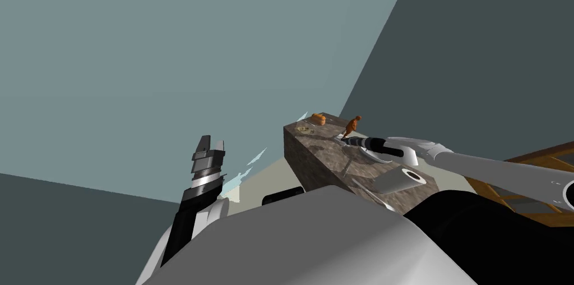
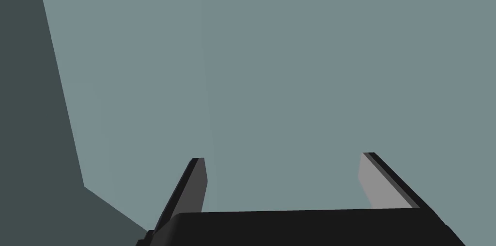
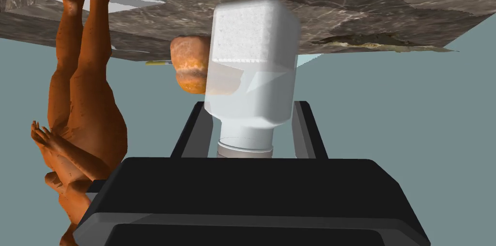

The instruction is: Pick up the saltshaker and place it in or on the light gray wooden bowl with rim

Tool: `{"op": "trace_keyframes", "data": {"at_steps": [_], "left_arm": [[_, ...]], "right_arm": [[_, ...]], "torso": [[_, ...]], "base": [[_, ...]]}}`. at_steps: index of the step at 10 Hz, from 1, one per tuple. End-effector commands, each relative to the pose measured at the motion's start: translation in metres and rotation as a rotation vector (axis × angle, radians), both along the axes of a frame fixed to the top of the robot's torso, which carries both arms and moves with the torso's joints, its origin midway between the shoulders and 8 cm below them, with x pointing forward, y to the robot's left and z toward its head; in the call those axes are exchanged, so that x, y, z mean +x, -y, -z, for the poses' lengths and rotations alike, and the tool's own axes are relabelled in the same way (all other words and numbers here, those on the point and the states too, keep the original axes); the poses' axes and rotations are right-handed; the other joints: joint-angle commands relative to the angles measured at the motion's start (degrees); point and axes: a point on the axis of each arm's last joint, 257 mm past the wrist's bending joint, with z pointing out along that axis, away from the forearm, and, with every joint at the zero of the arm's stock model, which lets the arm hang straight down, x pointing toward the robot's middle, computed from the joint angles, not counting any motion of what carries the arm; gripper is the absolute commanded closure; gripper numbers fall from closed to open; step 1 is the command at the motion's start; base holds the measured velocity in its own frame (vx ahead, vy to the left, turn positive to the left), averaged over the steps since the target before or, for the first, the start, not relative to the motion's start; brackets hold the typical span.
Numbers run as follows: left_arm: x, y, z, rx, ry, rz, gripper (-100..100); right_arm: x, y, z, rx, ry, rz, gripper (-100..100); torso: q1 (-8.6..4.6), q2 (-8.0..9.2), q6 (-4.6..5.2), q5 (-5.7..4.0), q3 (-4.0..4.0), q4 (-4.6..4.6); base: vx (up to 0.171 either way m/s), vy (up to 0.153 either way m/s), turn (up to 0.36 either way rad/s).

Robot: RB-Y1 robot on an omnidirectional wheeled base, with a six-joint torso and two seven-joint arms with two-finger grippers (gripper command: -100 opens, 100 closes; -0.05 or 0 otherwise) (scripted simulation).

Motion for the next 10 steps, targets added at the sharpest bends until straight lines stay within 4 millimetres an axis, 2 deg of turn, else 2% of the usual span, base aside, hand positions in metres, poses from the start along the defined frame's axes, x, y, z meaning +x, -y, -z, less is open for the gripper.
{"op": "trace_keyframes", "data": {"at_steps": [1,5,6,10], "left_arm": [[0.000,0.000,0.000,0.000,0.000,0.000,0],[0.000,0.000,0.000,0.000,0.000,0.000,0],[0.000,0.000,0.000,0.000,0.000,0.000,0],[0.000,0.000,0.000,0.000,0.000,0.000,0]], "right_arm": [[0.000,0.013,-0.010,-0.009,-0.004,0.022,100],[-0.014,0.061,-0.023,-0.058,-0.036,0.126,100],[-0.014,0.061,-0.023,-0.058,-0.036,0.126,100],[-0.038,0.112,-0.033,-0.119,-0.074,0.242,100]], "torso": [[0.00,0.00,0.00,0.00,0.00,0.00],[-0.21,-0.02,0.22,-0.03,0.00,0.00],[-0.24,-0.08,0.24,-0.03,-0.04,-0.02],[-0.06,-0.10,0.29,0.09,-0.05,-0.01]], "base": [[-0.117,-0.081,0.123],[-0.092,-0.098,0.041],[-0.049,-0.068,0.001],[-0.065,-0.080,-0.009]]}}
